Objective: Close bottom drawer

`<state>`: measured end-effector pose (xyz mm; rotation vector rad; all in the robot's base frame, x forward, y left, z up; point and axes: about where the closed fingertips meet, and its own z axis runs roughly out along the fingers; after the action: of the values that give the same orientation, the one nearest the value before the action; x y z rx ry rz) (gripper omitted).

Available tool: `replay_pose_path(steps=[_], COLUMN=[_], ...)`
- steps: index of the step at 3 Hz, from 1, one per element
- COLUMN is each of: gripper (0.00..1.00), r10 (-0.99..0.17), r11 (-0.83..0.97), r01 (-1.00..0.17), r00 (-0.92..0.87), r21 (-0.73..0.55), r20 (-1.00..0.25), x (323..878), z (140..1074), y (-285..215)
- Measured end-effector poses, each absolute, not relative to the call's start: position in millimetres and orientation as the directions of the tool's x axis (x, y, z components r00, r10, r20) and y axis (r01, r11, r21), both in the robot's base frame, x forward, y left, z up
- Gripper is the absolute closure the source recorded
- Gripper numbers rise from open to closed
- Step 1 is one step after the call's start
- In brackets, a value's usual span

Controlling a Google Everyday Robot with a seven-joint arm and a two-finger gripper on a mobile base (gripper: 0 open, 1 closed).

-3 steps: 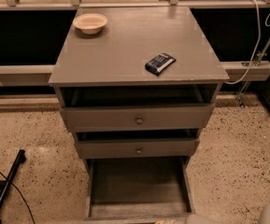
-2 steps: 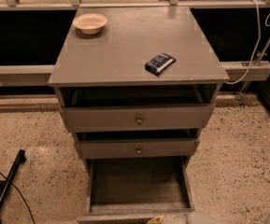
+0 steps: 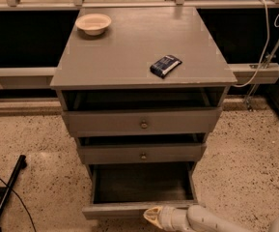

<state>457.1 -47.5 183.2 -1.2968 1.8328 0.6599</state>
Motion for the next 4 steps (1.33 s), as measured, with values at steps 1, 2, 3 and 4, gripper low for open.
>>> replay_pose_path(steps=[1,2,3,4], gripper=[1.0,1.0,1.0,1.0], r10=[-0.535,-0.486,-0.393,-0.389], r11=[0.348,0.382,0.407,0.41], r01=[-0.937,-0.923,-0.909,-0.907], r00=[-0.176,-0.152,-0.088,-0.081], r21=[-0.026,-0.053,-0.087,-0.094], r20=[-0.826,-0.861,-0.916,-0.918], x=[456.6,466.2,470.2,473.2], z=[182.1,170.1,159.6,159.9], y=[-47.8,-56.8,-52.9,-54.1])
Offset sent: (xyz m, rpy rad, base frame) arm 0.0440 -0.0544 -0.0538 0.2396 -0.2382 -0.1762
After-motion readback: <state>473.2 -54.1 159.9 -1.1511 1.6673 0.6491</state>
